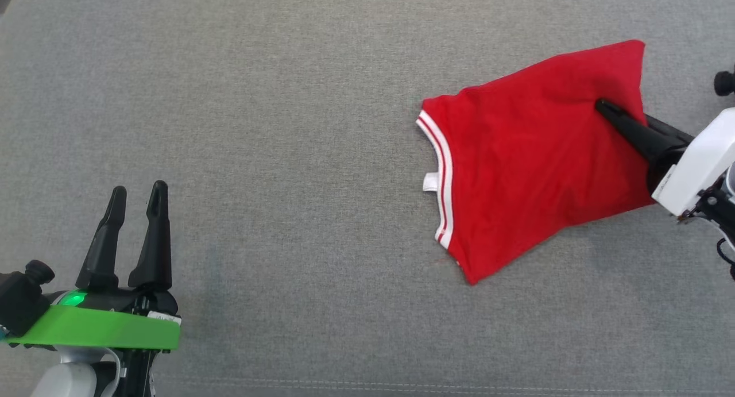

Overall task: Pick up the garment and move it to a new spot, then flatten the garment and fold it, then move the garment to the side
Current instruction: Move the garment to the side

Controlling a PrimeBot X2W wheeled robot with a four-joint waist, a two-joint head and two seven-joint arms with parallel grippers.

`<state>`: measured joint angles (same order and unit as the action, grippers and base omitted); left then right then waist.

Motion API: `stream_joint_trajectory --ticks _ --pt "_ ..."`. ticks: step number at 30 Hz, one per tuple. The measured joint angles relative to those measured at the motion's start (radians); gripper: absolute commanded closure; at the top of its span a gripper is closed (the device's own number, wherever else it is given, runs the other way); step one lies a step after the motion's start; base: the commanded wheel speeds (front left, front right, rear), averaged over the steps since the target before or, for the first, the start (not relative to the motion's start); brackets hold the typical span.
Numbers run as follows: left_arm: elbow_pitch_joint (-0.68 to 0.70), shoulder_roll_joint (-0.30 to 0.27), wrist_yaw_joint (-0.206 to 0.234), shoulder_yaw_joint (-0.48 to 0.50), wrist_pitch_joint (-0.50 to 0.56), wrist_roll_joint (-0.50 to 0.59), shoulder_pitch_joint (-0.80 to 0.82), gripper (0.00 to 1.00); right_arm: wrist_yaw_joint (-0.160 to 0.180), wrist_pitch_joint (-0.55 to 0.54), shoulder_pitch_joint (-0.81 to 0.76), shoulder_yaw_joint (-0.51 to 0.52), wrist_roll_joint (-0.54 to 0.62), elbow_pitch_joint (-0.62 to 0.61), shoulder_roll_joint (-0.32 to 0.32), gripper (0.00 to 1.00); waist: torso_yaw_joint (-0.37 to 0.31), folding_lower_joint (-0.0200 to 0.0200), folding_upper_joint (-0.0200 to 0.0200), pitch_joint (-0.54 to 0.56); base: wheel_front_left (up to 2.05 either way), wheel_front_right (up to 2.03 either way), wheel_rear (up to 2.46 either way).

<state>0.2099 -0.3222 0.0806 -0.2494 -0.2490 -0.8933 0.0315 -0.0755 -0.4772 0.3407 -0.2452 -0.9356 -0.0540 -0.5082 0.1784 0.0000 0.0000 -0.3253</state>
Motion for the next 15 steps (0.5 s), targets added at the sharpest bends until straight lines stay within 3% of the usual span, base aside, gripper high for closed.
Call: stream_joint_trajectory --ticks 15 --pt "0.068 -0.04 0.007 0.008 0.021 0.02 -0.011 0.0 0.086 -0.097 0.104 0.161 -0.037 -0.021 -0.138 1.0 -0.125 0.0 0.0 -0.042 0.0 0.0 0.0"
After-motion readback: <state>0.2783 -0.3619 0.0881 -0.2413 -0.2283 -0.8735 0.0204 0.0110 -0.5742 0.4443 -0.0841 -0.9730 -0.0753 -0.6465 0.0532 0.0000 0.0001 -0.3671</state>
